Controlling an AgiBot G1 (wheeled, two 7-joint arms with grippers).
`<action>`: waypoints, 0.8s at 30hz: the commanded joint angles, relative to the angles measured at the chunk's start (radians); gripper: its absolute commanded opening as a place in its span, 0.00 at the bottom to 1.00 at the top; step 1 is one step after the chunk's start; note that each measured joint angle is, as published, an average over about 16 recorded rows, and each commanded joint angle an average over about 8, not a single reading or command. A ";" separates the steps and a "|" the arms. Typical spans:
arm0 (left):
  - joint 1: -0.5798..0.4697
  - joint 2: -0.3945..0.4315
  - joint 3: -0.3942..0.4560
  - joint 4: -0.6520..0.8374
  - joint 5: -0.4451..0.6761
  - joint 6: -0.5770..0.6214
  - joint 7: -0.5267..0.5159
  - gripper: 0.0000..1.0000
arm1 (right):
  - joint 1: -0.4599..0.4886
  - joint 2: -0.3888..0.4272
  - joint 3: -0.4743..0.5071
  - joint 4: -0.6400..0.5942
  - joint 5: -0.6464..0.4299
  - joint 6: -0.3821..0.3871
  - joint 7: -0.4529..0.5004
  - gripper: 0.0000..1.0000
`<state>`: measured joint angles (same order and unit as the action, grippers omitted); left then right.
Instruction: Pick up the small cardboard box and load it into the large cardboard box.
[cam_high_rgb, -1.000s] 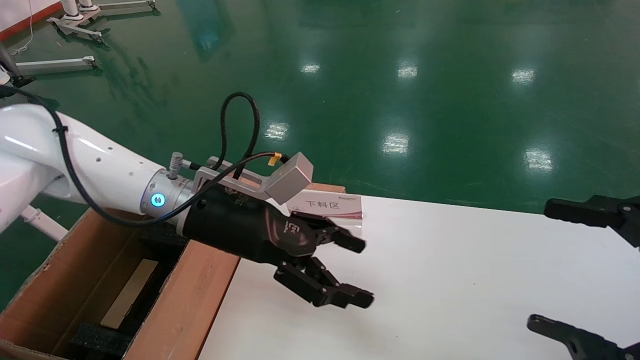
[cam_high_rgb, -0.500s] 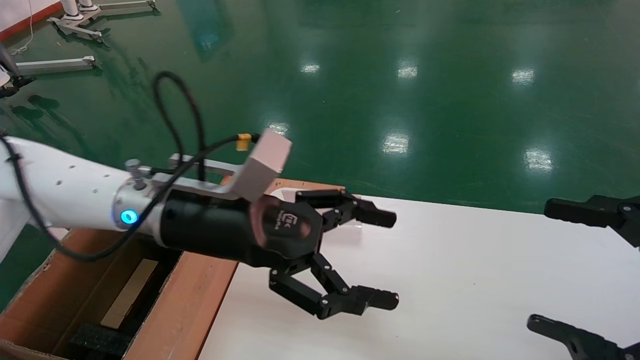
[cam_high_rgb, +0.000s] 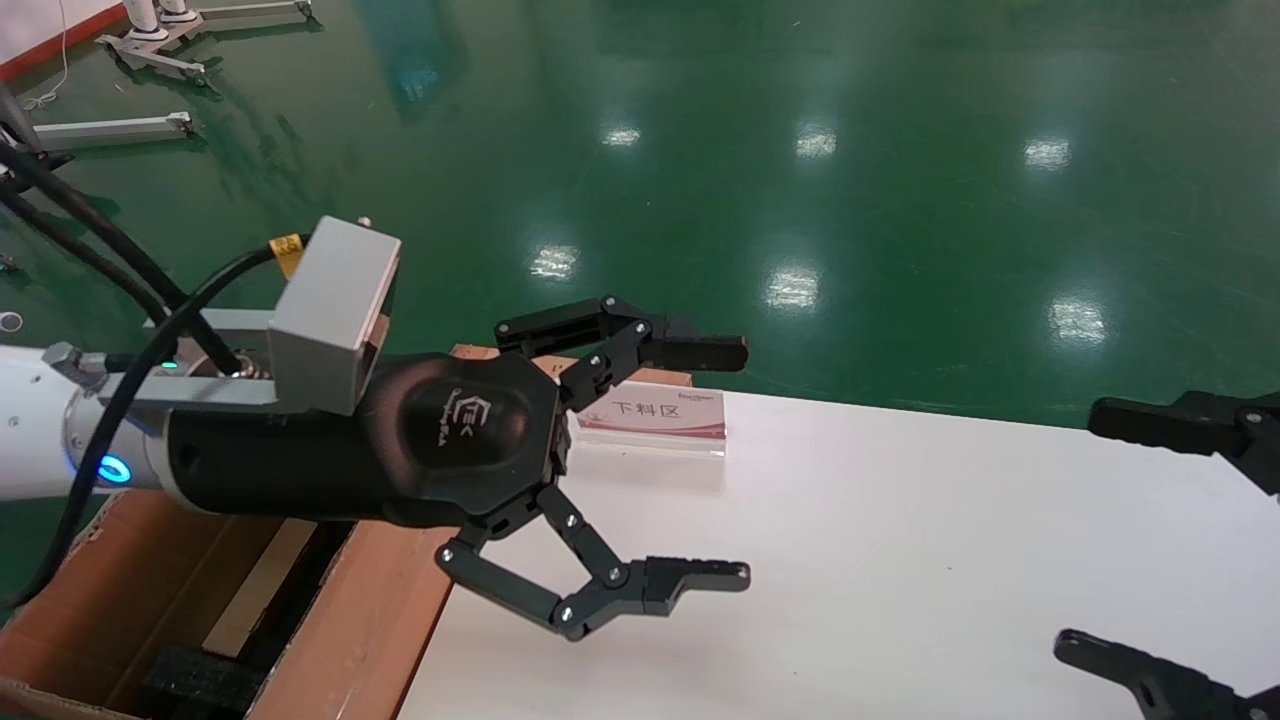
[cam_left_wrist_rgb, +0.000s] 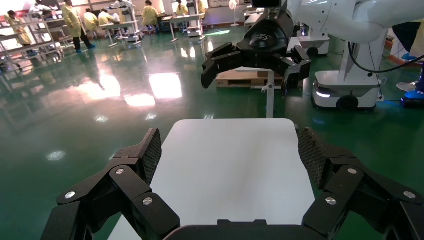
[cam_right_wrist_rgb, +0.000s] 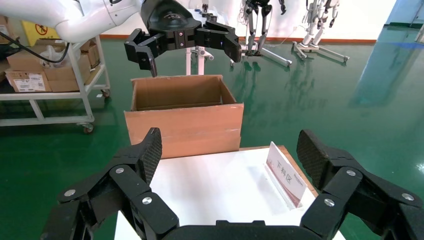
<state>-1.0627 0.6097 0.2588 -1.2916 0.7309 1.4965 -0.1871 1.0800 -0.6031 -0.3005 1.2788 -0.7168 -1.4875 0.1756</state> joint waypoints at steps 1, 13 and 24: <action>0.028 -0.004 -0.049 -0.021 0.002 0.000 0.007 1.00 | 0.000 0.000 0.000 0.000 0.000 0.000 0.000 1.00; 0.004 -0.001 -0.006 -0.004 0.002 0.000 0.002 1.00 | 0.000 0.000 0.000 0.000 0.000 0.000 0.000 1.00; -0.007 0.001 0.014 0.005 0.001 -0.001 0.000 1.00 | 0.000 0.000 0.000 0.000 0.000 0.000 0.000 1.00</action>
<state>-1.0695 0.6102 0.2716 -1.2871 0.7317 1.4954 -0.1870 1.0800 -0.6030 -0.3004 1.2788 -0.7166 -1.4874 0.1757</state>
